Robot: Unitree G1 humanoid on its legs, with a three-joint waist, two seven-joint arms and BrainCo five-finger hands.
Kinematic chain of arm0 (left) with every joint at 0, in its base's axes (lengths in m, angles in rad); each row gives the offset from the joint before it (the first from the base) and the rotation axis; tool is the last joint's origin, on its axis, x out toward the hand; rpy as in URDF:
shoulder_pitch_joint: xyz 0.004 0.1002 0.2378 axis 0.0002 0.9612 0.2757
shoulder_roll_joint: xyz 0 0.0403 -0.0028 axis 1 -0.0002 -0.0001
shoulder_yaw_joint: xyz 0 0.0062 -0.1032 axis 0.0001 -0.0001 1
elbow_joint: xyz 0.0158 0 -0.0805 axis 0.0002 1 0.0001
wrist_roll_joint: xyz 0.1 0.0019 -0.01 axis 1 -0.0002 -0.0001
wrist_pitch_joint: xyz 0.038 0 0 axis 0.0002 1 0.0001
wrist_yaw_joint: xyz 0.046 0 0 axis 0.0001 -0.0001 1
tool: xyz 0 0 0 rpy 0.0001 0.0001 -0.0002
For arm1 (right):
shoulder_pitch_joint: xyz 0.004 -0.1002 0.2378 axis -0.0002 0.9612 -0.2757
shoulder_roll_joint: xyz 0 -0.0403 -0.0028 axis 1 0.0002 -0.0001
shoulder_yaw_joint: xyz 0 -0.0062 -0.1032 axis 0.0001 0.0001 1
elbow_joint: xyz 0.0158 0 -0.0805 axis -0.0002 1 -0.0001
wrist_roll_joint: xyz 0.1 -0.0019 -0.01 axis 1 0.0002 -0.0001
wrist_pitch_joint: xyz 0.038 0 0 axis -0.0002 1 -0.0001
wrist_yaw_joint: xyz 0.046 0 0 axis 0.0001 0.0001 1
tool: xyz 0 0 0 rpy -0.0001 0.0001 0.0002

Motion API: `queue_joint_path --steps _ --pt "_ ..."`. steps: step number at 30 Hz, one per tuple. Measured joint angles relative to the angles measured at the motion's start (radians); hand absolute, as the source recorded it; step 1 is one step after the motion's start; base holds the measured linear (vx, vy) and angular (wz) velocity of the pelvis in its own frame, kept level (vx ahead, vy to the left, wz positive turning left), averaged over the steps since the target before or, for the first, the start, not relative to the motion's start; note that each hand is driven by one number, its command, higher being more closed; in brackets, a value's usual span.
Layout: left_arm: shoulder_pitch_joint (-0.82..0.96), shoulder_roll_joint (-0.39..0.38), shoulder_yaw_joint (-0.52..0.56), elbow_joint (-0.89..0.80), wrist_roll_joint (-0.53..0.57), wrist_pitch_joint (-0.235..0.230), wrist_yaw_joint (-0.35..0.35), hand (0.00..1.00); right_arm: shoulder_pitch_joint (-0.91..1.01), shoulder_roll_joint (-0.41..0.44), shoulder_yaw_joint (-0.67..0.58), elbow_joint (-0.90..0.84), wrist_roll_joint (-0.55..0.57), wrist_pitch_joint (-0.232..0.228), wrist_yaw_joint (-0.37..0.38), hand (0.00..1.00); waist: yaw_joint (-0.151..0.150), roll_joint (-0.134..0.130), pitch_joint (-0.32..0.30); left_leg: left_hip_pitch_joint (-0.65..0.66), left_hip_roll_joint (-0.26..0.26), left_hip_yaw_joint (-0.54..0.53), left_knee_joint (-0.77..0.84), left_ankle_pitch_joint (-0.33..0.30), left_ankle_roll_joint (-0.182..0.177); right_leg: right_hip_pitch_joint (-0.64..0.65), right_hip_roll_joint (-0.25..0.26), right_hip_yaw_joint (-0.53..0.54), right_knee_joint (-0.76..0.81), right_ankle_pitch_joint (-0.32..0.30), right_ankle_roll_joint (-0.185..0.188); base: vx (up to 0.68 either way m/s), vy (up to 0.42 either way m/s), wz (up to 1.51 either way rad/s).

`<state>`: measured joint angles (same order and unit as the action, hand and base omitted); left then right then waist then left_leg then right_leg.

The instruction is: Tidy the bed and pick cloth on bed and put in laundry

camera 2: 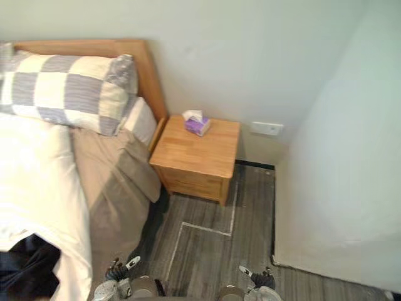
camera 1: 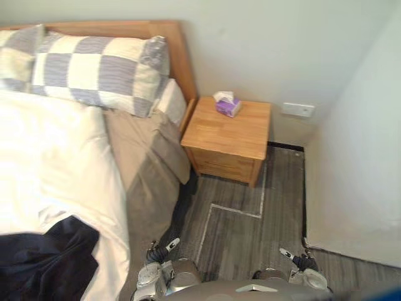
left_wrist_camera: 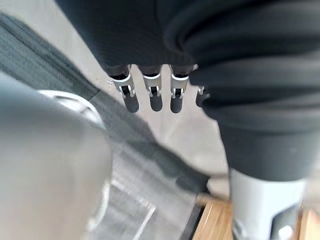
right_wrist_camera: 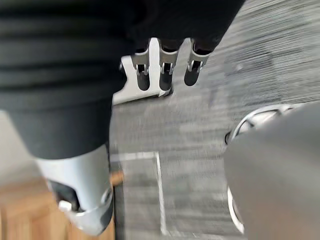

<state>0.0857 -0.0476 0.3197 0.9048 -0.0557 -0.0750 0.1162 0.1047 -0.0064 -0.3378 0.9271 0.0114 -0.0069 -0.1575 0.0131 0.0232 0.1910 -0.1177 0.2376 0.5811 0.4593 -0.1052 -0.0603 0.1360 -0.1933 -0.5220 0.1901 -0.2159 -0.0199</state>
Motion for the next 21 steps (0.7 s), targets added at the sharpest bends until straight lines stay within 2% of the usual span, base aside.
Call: queue_joint_path --steps 1,2,3,4,5,6,7,8,9,10,11,12,13,14,16,17,20,21 --pt "0.001 0.005 -0.021 0.002 0.0 -0.001 0.0 0.0 -0.009 -0.006 -0.01 0.016 -0.002 0.0 0.0 0.0 -0.001 0.006 -0.004 -0.002 -0.013 0.056 -0.066 0.015 0.038 0.011 -0.001 -0.031 0.002 -0.001 0.001 0.32 0.177 1.87" --pt "0.001 0.023 -0.073 0.008 0.0 0.0 -0.001 0.0 -0.025 -0.014 -0.034 0.057 -0.014 0.004 -0.001 0.0 -0.009 -0.002 -0.019 0.033 -0.057 0.136 -0.152 0.03 0.102 0.03 -0.023 -0.083 0.019 -0.006 0.016 0.25 0.165 2.08" --pt "0.002 0.041 -0.112 0.009 0.0 0.002 0.0 0.0 -0.037 -0.011 -0.048 0.074 -0.02 0.008 -0.001 0.0 -0.023 -0.019 -0.015 0.048 -0.113 0.193 -0.241 0.065 0.156 0.021 -0.062 -0.139 0.108 0.003 0.032 0.25 0.169 2.13" --pt "0.002 0.044 -0.117 0.009 0.0 0.004 0.0 0.0 -0.037 -0.012 -0.054 0.075 -0.024 0.006 -0.001 0.0 -0.026 -0.017 -0.014 0.051 -0.121 0.213 -0.264 0.073 0.167 0.009 -0.074 -0.16 0.161 0.008 0.044 0.2 0.165 1.88" --pt "0.011 0.05 -0.112 0.016 -0.002 0.005 0.0 0.0 -0.04 -0.002 -0.069 0.084 -0.028 0.007 -0.001 0.0 -0.023 -0.016 -0.013 0.068 -0.129 0.2 -0.302 0.073 0.167 0.035 -0.05 -0.175 0.086 -0.036 0.111 0.16 0.124 1.28" --pt "0.02 0.059 -0.111 0.025 -0.005 0.006 0.0 0.0 -0.04 0.007 -0.07 0.085 -0.028 0.007 -0.001 0.0 -0.022 -0.018 -0.014 0.075 -0.145 0.173 -0.321 0.073 0.167 0.059 -0.036 -0.189 0.001 -0.026 0.123 0.2 0.016 1.51" --pt "0.022 0.07 -0.1 0.027 -0.014 0.01 -0.001 0.0 -0.04 0.019 -0.07 0.089 -0.027 0.007 -0.001 0.0 -0.026 -0.054 -0.018 0.096 -0.191 0.117 -0.355 0.07 0.163 0.094 -0.039 -0.22 -0.069 0.066 0.105 0.15 -0.12 1.41" --pt "0.022 0.075 -0.104 0.039 -0.014 0.013 -0.001 0.0 -0.038 0.012 -0.078 0.098 -0.027 0.009 -0.001 0.0 -0.026 -0.044 -0.023 0.121 -0.204 0.086 -0.397 0.056 0.144 0.132 -0.045 -0.249 -0.044 0.063 0.102 0.17 -0.123 1.31" --pt "0.021 0.066 -0.104 0.052 -0.018 0.013 -0.002 0.0 -0.041 0.007 -0.082 0.101 -0.027 0.009 -0.001 0.0 -0.024 -0.031 -0.026 0.133 -0.205 0.076 -0.414 0.054 0.141 0.129 -0.051 -0.256 -0.002 0.064 0.102 0.14 -0.039 1.16" --pt "0.027 0.051 -0.109 0.062 -0.023 0.012 -0.002 0.0 -0.053 -0.019 -0.083 0.108 -0.028 0.011 0.0 0.0 -0.019 -0.004 -0.032 0.155 -0.21 0.029 -0.451 0.045 0.126 0.096 -0.105 -0.274 0.197 0.069 0.112 0.12 0.008 0.88" --pt "0.031 0.053 -0.111 0.065 -0.023 0.014 -0.002 0.0 -0.056 -0.021 -0.085 0.109 -0.028 0.012 -0.001 0.0 -0.019 0.0 -0.035 0.166 -0.218 0.006 -0.462 0.045 0.126 0.082 -0.133 -0.273 0.283 0.08 0.127 0.15 0.005 0.94" --pt "0.035 0.056 -0.111 0.066 -0.024 0.014 -0.002 0.0 -0.056 -0.03 -0.085 0.109 -0.028 0.012 -0.001 0.0 -0.021 -0.001 -0.035 0.182 -0.225 -0.023 -0.472 0.045 0.126 0.068 -0.163 -0.258 0.367 0.099 0.126 0.21 -0.041 0.89" --pt "0.036 0.062 -0.113 0.069 -0.024 0.014 -0.002 0.0 -0.044 -0.031 -0.081 0.109 -0.029 0.012 0.001 0.0 -0.027 0.002 -0.035 0.206 -0.232 -0.087 -0.48 0.041 0.13 0.007 -0.203 -0.174 0.53 0.152 0.104 0.3 -0.095 1.22" --pt "0.034 0.073 -0.118 0.073 -0.023 0.015 -0.001 0.0 -0.048 -0.022 -0.081 0.102 -0.025 0.011 0.004 0.0 -0.033 0.006 -0.031 0.207 -0.224 -0.139 -0.471 0.037 0.13 -0.054 -0.176 -0.057 0.6 0.051 0.12 0.31 -0.121 1.31" --pt "0.033 0.087 -0.113 0.083 -0.024 0.016 -0.001 0.0 -0.045 -0.016 -0.078 0.087 -0.024 0.01 0.008 0.0 -0.036 0.003 -0.026 0.212 -0.203 -0.207 -0.468 0.042 0.123 -0.114 -0.12 0.052 0.604 -0.034 0.122 0.32 -0.156 1.43" --pt "0.033 0.099 -0.111 0.096 -0.024 0.013 0.0 0.0 -0.034 -0.015 -0.072 0.076 -0.024 0.005 0.007 0.0 -0.033 0.002 -0.026 0.22 -0.18 -0.284 -0.456 0.046 0.117 -0.163 -0.069 0.141 0.548 -0.071 0.117 0.31 -0.181 1.53" --pt "0.034 0.101 -0.08 0.101 -0.021 0.014 0.0 0.0 -0.029 -0.016 -0.031 0.071 -0.022 -0.005 0.007 0.0 -0.034 -0.007 -0.024 0.223 -0.165 -0.371 -0.456 0.055 0.091 -0.195 -0.012 0.276 0.389 -0.073 0.113 0.15 -0.212 1.21" --pt "0.035 0.104 -0.052 0.099 -0.021 0.011 0.0 0.0 -0.03 -0.007 -0.004 0.071 -0.022 -0.011 0.008 0.0 -0.025 -0.035 -0.015 0.219 -0.179 -0.401 -0.458 0.056 0.057 -0.197 0.008 0.4 0.25 -0.044 0.126 0.06 -0.386 1.08"
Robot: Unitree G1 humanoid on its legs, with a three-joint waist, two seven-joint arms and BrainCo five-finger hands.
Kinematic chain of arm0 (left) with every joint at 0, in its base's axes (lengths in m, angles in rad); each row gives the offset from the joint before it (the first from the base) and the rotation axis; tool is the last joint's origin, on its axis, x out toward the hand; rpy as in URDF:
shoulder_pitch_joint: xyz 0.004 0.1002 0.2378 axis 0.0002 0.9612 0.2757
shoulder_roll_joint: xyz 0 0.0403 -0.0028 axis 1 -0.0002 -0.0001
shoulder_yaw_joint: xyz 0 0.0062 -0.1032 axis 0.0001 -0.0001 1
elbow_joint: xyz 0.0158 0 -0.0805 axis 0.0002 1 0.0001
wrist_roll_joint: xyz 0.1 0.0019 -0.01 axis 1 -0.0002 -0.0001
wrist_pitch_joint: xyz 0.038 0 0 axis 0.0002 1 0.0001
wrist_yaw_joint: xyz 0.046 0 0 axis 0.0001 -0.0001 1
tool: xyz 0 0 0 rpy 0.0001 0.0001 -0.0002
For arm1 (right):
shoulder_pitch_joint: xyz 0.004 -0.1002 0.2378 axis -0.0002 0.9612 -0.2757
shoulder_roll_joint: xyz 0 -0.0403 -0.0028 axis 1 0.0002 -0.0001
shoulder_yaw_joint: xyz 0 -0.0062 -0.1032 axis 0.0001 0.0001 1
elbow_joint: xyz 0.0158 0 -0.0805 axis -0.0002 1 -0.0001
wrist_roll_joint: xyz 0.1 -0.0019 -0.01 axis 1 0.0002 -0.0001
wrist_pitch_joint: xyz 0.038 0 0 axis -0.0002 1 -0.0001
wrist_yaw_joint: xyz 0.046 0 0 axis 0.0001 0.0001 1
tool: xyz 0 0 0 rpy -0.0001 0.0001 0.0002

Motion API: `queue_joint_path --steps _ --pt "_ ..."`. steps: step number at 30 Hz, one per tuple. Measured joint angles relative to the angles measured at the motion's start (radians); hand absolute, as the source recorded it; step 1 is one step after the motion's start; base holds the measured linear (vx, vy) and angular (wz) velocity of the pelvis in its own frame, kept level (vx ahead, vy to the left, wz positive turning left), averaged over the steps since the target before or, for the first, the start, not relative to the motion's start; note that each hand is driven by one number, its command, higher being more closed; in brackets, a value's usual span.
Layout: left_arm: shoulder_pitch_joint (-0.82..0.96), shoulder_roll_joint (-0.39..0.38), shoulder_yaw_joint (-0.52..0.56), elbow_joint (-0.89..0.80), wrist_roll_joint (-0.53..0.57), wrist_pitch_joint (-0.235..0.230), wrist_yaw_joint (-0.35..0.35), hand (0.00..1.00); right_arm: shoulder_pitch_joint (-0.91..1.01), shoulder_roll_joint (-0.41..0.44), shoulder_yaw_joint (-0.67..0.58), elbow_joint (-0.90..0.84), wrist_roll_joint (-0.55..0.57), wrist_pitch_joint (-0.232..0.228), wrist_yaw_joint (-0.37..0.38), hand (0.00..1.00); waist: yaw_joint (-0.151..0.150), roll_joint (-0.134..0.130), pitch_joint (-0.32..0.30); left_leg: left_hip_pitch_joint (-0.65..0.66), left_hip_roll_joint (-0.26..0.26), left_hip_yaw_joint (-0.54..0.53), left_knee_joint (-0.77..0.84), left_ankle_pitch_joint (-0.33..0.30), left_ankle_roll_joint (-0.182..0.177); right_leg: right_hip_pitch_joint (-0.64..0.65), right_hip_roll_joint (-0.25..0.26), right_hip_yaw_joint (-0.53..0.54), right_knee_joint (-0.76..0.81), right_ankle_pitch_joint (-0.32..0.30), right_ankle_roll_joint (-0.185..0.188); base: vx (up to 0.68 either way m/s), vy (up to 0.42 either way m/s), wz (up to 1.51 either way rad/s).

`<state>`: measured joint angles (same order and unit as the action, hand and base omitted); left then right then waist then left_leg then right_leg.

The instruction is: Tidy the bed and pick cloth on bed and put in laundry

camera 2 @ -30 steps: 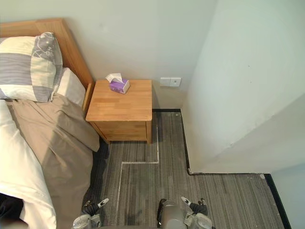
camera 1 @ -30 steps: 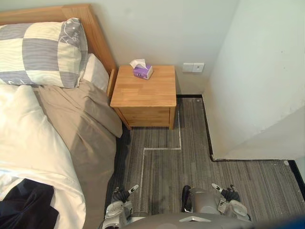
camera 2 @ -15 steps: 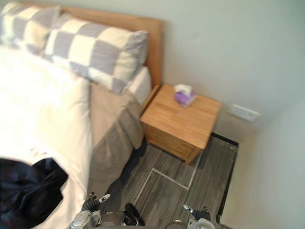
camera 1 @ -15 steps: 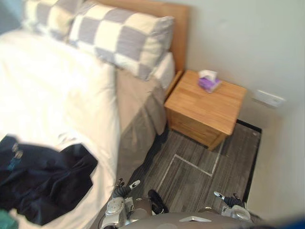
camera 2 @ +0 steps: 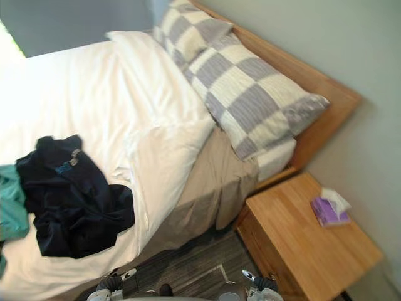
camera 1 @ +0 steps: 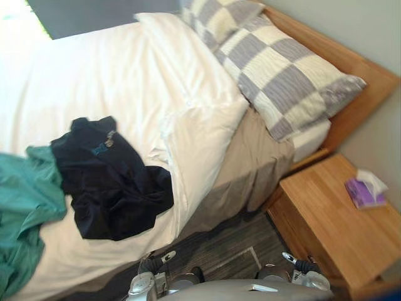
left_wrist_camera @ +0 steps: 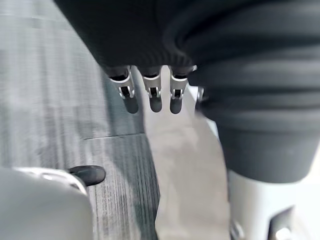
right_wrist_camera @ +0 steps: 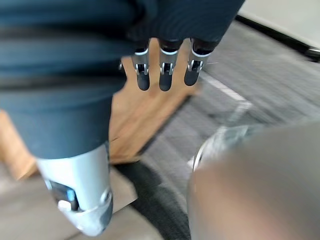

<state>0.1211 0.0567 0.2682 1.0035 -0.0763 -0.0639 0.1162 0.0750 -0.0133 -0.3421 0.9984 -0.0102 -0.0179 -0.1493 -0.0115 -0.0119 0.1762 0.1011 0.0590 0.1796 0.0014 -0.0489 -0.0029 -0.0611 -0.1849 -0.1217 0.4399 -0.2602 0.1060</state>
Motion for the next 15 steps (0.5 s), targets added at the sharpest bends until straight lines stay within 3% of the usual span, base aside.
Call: queue_joint_path --steps 1,2,3,5,10,13,15 --pt "-0.008 0.005 0.052 -0.003 0.001 -0.008 0.0 0.0 -0.002 0.023 0.018 0.003 0.004 -0.001 0.006 0.0 0.014 -0.053 0.001 0.006 -0.025 -0.015 -0.013 -0.004 -0.029 0.009 -0.001 0.098 -0.072 -0.003 -0.023 0.03 -0.358 0.83" --pt "-0.009 -0.004 0.078 0.006 0.001 -0.002 0.004 0.0 -0.005 0.019 0.019 0.002 0.009 0.002 0.009 0.0 0.026 -0.043 0.003 0.014 -0.007 -0.01 -0.024 -0.006 -0.03 0.011 0.01 0.088 -0.072 -0.003 -0.025 0.07 -0.358 0.54" --pt "0.012 -0.042 0.123 -0.002 0.009 -0.004 0.004 0.0 -0.001 0.022 0.043 -0.012 0.013 -0.001 0.01 0.0 0.027 -0.003 -0.013 0.006 0.034 0.064 -0.028 0.015 -0.044 0.02 0.041 0.054 -0.102 -0.013 -0.037 0.09 -0.25 0.28" --pt "0.025 -0.068 0.164 -0.001 0.01 -0.003 0.006 0.0 -0.001 0.011 0.093 -0.037 0.015 -0.002 0.011 0.0 0.023 0.016 -0.009 0.005 0.059 0.058 -0.034 0.032 -0.074 0.042 0.053 0.002 -0.108 -0.009 -0.054 0.1 -0.197 0.6" --pt "0.034 -0.076 0.175 -0.008 0.016 -0.005 0.007 0.0 0.009 0.007 0.172 -0.041 -0.01 -0.002 0.011 0.0 0.046 0.002 -0.023 0.029 0.083 0.047 -0.074 0.054 -0.097 0.108 0.078 -0.058 -0.134 -0.008 -0.056 0.12 -0.099 0.43" --pt "0.034 -0.07 0.175 -0.01 0.021 -0.006 0.014 0.0 0.012 0.014 0.195 -0.041 -0.013 -0.003 0.011 0.0 0.057 -0.01 -0.037 0.035 0.068 0.058 -0.092 0.06 -0.096 0.113 0.074 -0.049 -0.15 -0.008 -0.056 0.09 0.009 0.04" --pt "0.032 -0.06 0.176 -0.012 0.02 -0.006 0.014 0.0 0.022 0.024 0.187 -0.042 -0.009 -0.004 0.011 0.0 0.049 -0.024 -0.042 0.009 0.05 0.071 -0.065 0.066 -0.087 0.119 0.05 -0.061 -0.161 -0.007 -0.056 0.03 0.05 0.32"
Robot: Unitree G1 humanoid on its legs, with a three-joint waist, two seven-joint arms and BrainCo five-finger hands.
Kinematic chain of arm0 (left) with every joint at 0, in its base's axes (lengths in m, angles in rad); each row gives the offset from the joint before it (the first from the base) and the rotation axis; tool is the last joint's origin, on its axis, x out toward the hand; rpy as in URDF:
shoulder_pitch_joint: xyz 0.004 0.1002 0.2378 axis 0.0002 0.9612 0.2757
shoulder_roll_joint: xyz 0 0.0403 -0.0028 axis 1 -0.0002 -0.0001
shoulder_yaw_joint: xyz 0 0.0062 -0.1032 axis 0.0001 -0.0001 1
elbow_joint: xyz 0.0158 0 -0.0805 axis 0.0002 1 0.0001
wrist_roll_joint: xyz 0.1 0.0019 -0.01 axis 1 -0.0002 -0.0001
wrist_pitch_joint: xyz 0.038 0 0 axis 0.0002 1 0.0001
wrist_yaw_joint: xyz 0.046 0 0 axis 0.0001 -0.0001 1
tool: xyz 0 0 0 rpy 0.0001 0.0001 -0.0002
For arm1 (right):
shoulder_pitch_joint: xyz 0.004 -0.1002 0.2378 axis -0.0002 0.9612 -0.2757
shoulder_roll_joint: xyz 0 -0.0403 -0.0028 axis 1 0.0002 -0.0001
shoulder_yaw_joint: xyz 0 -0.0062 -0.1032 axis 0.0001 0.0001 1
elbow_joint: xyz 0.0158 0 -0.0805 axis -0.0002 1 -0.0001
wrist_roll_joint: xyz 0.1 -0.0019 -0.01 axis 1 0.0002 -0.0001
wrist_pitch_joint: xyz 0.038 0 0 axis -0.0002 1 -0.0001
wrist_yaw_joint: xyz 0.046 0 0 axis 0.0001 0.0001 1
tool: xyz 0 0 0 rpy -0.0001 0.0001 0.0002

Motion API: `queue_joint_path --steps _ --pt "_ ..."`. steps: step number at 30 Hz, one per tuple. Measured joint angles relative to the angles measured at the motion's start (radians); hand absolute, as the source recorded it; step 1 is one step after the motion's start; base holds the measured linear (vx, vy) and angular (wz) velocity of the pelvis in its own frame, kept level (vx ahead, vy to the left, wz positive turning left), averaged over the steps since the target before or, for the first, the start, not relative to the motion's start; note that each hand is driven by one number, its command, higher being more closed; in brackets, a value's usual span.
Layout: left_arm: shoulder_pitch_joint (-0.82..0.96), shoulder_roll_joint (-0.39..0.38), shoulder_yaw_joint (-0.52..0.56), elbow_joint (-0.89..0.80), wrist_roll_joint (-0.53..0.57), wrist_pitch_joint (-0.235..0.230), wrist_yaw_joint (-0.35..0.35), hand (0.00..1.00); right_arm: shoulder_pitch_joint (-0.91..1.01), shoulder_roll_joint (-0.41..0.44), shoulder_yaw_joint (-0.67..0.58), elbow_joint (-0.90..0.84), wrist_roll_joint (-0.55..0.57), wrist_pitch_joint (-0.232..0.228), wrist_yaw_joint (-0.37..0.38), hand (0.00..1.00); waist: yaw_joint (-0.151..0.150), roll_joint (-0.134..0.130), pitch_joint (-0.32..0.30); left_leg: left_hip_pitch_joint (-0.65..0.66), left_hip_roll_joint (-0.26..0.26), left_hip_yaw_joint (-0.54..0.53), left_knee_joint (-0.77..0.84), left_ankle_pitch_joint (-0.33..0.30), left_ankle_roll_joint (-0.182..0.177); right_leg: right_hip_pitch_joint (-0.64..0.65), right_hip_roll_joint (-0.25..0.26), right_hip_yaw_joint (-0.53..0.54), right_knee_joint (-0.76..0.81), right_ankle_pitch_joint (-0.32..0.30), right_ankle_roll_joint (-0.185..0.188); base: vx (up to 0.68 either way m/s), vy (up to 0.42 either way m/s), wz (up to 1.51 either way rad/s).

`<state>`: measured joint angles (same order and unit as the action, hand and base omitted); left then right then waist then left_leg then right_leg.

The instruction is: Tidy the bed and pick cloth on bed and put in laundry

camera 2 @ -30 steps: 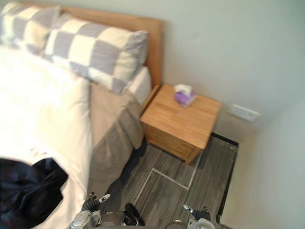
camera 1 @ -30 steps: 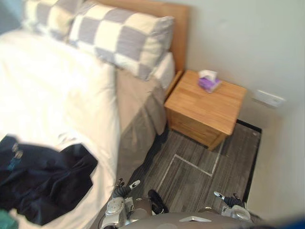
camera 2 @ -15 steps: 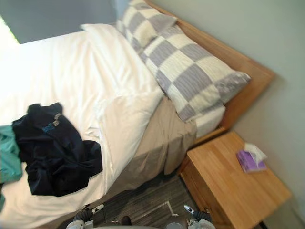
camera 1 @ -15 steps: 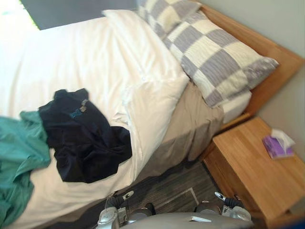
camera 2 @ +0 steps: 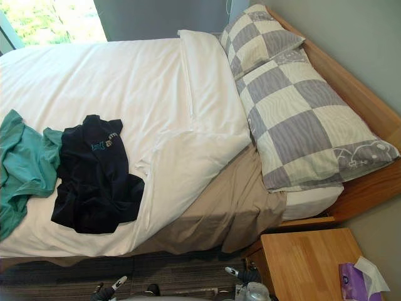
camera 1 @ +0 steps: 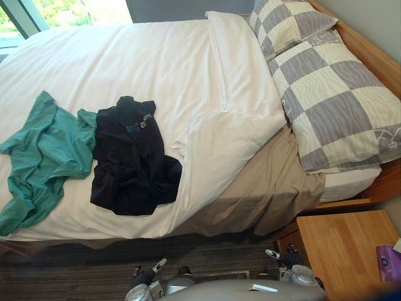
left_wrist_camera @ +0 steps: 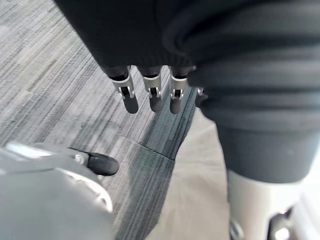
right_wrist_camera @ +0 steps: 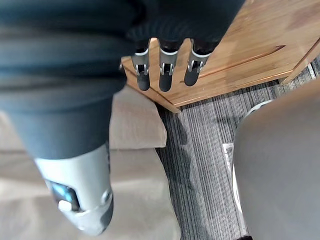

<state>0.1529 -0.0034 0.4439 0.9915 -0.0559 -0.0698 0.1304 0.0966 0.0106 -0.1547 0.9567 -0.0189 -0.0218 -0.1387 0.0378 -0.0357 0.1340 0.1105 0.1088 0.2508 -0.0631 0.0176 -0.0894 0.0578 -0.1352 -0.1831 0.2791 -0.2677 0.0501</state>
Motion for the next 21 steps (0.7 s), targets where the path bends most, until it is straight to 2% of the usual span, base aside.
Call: queue_joint_path --steps 1,3,4,6,7,9,12,15,19,21 --pt "-0.004 0.007 0.0 -0.012 0.0 0.001 0.001 0.0 0.008 0.01 -0.019 -0.005 0.006 0.0 -0.001 0.0 -0.018 -0.014 0.0 -0.024 -0.011 0.049 0.029 0.01 0.016 0.004 -0.028 -0.014 -0.003 0.002 0.004 -0.02 0.067 0.4" --pt "0.0 -0.002 0.009 -0.023 -0.007 0.002 0.001 0.0 0.028 0.022 -0.063 -0.038 0.046 -0.002 -0.005 0.0 -0.027 -0.009 0.003 -0.038 -0.01 0.195 0.068 -0.027 0.078 0.013 -0.04 -0.031 -0.015 0.004 0.005 -0.04 0.074 0.19" --pt "0.0 -0.01 0.033 -0.024 -0.012 0.006 0.001 0.0 0.035 0.022 -0.09 -0.046 0.074 -0.001 -0.009 0.0 -0.026 -0.007 0.004 -0.034 -0.003 0.255 0.087 -0.052 0.093 0.021 -0.042 -0.029 -0.022 0.004 0.005 -0.05 0.07 -0.12" --pt "0.005 -0.026 0.07 -0.029 -0.012 0.011 0.001 0.0 0.075 0.036 -0.152 -0.124 0.132 0.001 -0.024 0.0 -0.026 -0.004 0.003 -0.021 -0.008 0.265 0.087 -0.055 0.071 0.036 -0.046 -0.024 -0.027 0.003 0.006 -0.03 0.058 -0.05" --pt "0.016 -0.023 0.07 -0.041 -0.011 0.016 0.0 0.0 0.108 0.035 -0.195 -0.206 0.154 0.008 -0.025 0.0 -0.038 0.001 -0.004 -0.016 -0.012 0.285 0.069 -0.077 0.057 0.041 -0.05 -0.026 -0.035 0.003 0.007 -0.01 0.079 0.16" --pt "0.031 -0.031 0.068 -0.06 -0.011 0.017 -0.002 0.0 0.141 -0.002 -0.286 -0.396 0.186 0.015 -0.047 0.0 -0.065 0.007 -0.006 0.001 -0.003 0.407 0.063 -0.089 0.044 0.049 -0.063 -0.029 -0.057 0.014 0.02 0.02 0.108 0.21" --pt "0.067 -0.038 0.064 -0.075 -0.012 0.015 -0.004 0.0 0.144 -0.097 -0.388 -0.656 0.2 0.012 -0.087 0.0 -0.077 0.012 -0.016 0.014 -0.021 0.412 0.051 -0.073 0.045 0.059 -0.076 -0.025 -0.057 0.017 0.024 0.04 0.11 0.07" --pt "0.102 -0.014 0.0 -0.086 -0.012 0.014 -0.018 0.0 0.129 -0.191 -0.482 -0.897 0.185 -0.008 -0.131 0.0 -0.081 -0.009 -0.031 0.015 -0.042 0.374 -0.007 -0.043 0.049 0.058 -0.076 -0.021 -0.057 0.025 0.034 0.07 0.025 0.34" --pt "0.131 0.034 -0.07 -0.067 -0.012 0.015 -0.022 0.0 0.0 -0.299 -0.502 -0.926 0.11 -0.019 -0.153 0.0 -0.084 -0.022 -0.05 0.015 -0.05 0.33 -0.038 -0.007 0.048 0.059 -0.063 -0.019 -0.055 0.033 0.021 0.07 -0.041 0.25" --pt "0.131 0.053 -0.113 -0.063 -0.012 0.015 -0.023 0.0 -0.072 -0.342 -0.493 -0.895 0.094 -0.02 -0.157 0.0 -0.086 -0.013 -0.051 0.01 -0.052 0.301 -0.034 -0.001 0.055 0.061 -0.057 -0.02 -0.055 0.042 0.007 0.09 -0.026 0.37"
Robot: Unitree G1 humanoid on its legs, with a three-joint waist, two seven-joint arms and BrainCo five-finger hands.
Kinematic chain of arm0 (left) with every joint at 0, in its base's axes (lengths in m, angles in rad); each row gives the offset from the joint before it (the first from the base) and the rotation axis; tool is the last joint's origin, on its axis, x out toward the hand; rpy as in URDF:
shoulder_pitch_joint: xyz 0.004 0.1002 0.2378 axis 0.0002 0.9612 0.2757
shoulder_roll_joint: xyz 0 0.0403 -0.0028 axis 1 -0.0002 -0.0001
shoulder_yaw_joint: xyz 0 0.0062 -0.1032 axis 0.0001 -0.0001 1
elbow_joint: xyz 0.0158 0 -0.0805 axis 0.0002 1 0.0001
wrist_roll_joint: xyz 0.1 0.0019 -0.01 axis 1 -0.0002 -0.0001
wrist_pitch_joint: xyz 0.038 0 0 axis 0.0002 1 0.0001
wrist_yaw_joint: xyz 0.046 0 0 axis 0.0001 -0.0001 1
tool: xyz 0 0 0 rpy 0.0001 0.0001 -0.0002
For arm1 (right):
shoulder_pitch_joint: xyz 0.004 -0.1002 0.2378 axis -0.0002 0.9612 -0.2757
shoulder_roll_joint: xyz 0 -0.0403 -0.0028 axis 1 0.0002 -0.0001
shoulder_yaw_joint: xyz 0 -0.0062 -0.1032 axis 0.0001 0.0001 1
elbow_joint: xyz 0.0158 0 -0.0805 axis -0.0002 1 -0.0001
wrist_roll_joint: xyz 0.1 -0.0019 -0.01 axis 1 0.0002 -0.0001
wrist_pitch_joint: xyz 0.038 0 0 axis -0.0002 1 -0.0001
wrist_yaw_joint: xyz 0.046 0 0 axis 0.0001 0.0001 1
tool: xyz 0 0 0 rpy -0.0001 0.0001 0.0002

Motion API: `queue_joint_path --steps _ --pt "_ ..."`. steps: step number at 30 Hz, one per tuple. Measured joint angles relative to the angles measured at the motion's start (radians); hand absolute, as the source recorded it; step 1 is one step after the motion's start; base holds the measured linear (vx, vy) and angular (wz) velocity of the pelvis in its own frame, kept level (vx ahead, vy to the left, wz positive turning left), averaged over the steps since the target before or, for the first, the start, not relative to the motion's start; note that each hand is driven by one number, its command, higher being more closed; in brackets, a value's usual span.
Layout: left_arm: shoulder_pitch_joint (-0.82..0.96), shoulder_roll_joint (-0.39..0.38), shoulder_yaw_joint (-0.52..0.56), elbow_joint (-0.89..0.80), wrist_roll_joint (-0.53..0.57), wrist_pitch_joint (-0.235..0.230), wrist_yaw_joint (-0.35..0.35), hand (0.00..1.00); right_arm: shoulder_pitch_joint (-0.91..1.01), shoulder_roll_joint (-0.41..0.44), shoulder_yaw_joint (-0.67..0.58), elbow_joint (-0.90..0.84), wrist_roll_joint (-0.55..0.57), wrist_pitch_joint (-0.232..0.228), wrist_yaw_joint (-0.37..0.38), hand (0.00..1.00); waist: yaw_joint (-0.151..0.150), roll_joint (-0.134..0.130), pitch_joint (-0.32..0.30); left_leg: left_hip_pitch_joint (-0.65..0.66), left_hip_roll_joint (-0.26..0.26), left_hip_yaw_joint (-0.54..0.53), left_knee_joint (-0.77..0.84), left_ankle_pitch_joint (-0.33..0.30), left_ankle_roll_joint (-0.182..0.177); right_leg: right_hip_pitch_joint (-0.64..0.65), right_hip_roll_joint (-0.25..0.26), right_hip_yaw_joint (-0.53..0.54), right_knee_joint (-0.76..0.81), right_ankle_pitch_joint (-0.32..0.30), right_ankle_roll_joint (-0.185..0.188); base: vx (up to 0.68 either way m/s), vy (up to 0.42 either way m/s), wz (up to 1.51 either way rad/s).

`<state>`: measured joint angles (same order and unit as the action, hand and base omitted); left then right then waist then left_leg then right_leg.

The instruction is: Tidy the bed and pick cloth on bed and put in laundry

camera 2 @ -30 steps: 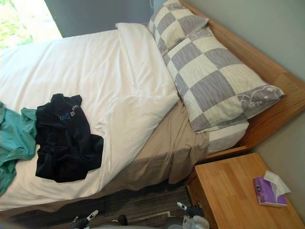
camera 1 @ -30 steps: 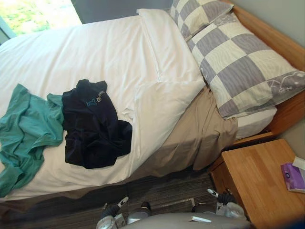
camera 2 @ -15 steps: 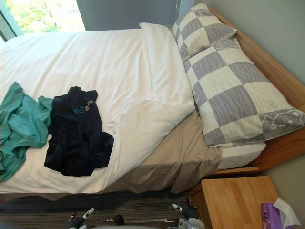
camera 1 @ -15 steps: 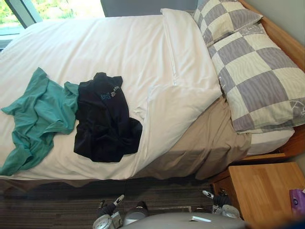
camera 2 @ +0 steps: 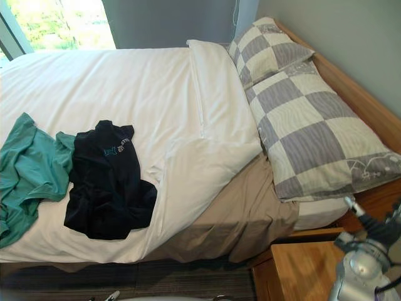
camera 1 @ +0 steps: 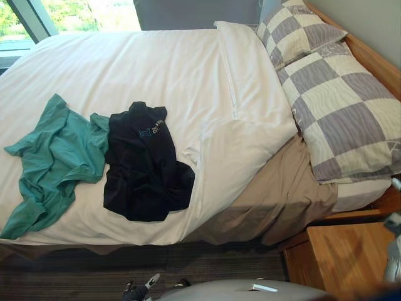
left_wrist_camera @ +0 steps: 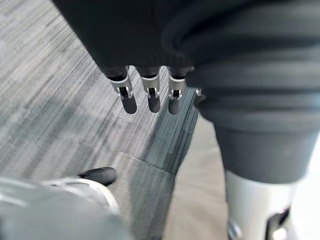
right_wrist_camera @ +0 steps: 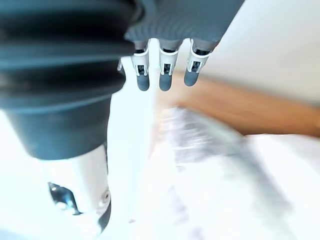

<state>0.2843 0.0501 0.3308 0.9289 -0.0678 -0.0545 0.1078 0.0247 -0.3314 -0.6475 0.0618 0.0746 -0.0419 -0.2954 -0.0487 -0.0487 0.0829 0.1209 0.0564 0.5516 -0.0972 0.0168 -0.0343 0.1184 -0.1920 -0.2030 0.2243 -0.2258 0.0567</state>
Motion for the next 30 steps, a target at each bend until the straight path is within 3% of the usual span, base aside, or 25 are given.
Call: queue_joint_path --steps 5,9,13,17,21,25,30 --pt "0.001 0.022 -0.096 0.0 0.0 0.0 -0.001 0.0 -0.174 -0.137 0.203 0.083 -0.061 -0.006 0.008 0.0 0.005 0.024 0.012 -0.024 -0.005 -0.063 0.0 0.007 0.003 0.008 0.004 -0.007 -0.011 0.003 -0.003 0.04 -0.054 0.35" --pt "-0.001 0.028 -0.142 -0.001 0.0 0.0 0.0 0.0 -0.299 -0.193 0.325 0.145 -0.084 -0.008 0.024 0.0 0.01 0.042 0.035 -0.064 0.001 -0.104 0.001 0.028 0.005 -0.01 0.014 -0.009 -0.012 0.009 -0.006 0.01 -0.07 0.33" --pt "-0.033 0.038 -0.174 -0.003 -0.016 -0.003 0.003 0.0 -0.486 -0.282 0.478 0.198 -0.124 -0.008 0.047 0.0 0.026 0.054 0.108 -0.125 0.012 -0.152 0.045 0.033 0.013 -0.054 0.017 -0.008 0.049 0.01 -0.006 -0.01 -0.064 0.32" --pt "-0.091 0.05 -0.175 -0.022 -0.046 -0.017 0.003 0.0 -0.682 -0.358 0.604 0.213 -0.19 -0.008 0.057 0.0 0.033 0.064 0.204 -0.226 0.034 -0.181 0.16 0.001 0.044 -0.143 0.008 0.006 0.161 0.01 -0.006 -0.02 -0.02 0.24" --pt "-0.12 0.068 -0.175 -0.035 -0.08 -0.026 0.003 0.0 -0.802 -0.362 0.718 0.241 -0.216 -0.01 0.069 0.0 0.044 0.084 0.243 -0.318 0.052 -0.191 0.259 -0.041 0.047 -0.215 0.009 0.044 0.211 0.009 -0.005 0.01 0.007 0.09" --pt "-0.151 0.086 -0.203 -0.074 -0.107 -0.045 0.006 0.0 -0.827 -0.36 0.781 0.253 -0.216 -0.015 0.081 0.0 0.061 0.113 0.304 -0.387 0.056 -0.204 0.347 -0.072 0.075 -0.259 -0.003 0.053 0.269 0.009 -0.005 0.03 0.033 0.07" --pt "-0.177 0.086 -0.214 -0.081 -0.112 -0.044 0.006 0.0 -0.833 -0.305 0.821 0.292 -0.217 -0.016 0.089 0.0 0.067 0.115 0.329 -0.409 0.056 -0.204 0.366 -0.082 0.077 -0.289 -0.013 0.054 0.306 0.006 -0.006 0.02 0.004 0.03"
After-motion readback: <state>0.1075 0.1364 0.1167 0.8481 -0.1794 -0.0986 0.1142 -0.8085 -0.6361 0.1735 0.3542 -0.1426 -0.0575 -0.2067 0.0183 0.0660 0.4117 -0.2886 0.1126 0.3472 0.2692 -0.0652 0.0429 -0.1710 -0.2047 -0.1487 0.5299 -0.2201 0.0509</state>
